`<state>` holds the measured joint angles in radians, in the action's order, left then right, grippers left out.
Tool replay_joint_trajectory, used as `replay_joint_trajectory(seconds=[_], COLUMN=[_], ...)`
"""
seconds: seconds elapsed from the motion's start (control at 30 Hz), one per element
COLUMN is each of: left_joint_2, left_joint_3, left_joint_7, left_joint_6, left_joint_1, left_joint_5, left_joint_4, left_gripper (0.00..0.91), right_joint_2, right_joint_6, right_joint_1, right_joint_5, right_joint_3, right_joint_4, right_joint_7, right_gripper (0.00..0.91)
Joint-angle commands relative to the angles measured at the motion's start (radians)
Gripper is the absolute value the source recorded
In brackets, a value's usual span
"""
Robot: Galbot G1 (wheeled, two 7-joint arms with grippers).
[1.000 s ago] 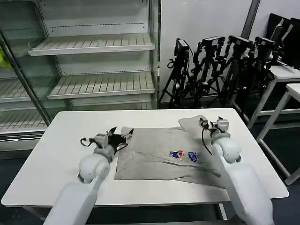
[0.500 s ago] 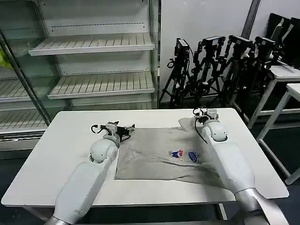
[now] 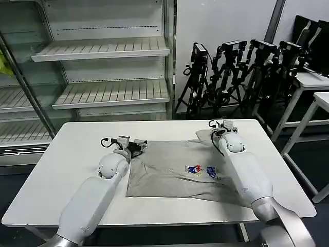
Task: Fold and organize the clothes.
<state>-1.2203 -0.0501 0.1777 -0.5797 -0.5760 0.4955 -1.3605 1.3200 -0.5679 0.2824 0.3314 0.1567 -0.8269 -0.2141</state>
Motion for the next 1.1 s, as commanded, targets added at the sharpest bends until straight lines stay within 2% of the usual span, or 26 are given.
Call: replay_joint_trajectory(seconds=[0.03, 0.63, 0.8, 0.97, 1.1], left_joint_2=[0.007, 0.013, 0.012, 0.019, 0.036], left_joint_3=[0.006, -0.014, -0.030, -0.057, -0.083], left_joint_7=[-0.008, -0.036, -0.031, -0.021, -0.017], left_joint_6=[0.000, 0.000, 0.002, 0.007, 0.027], left_joint_1=[-0.016, -0.025, -0.027, -0.033, -0.046], left_joint_5=[0.055, 0.192, 0.206, 0.223, 0.235], left_joint_4=[0.005, 0.022, -0.007, -0.054, -0.103], left_gripper=[0.020, 0.020, 0.010, 0.010, 0.010], right_joint_2=[0.008, 0.014, 0.010, -0.006, -0.026], right_joint_6=[-0.007, -0.002, 0.071, 0.202, 0.264], right_joint_1=[-0.012, 0.026, 0.039, 0.055, 0.063], right_joint_5=[-0.006, 0.028, 0.046, 0.078, 0.090], right_joint_3=[-0.007, 0.007, 0.013, 0.022, 0.031], right_joint_4=[0.055, -0.007, -0.049, -0.107, -0.164], right_joint_7=[0.008, 0.010, -0.002, -0.022, -0.032], right_gripper=[0.000, 0.000, 0.000, 0.000, 0.000])
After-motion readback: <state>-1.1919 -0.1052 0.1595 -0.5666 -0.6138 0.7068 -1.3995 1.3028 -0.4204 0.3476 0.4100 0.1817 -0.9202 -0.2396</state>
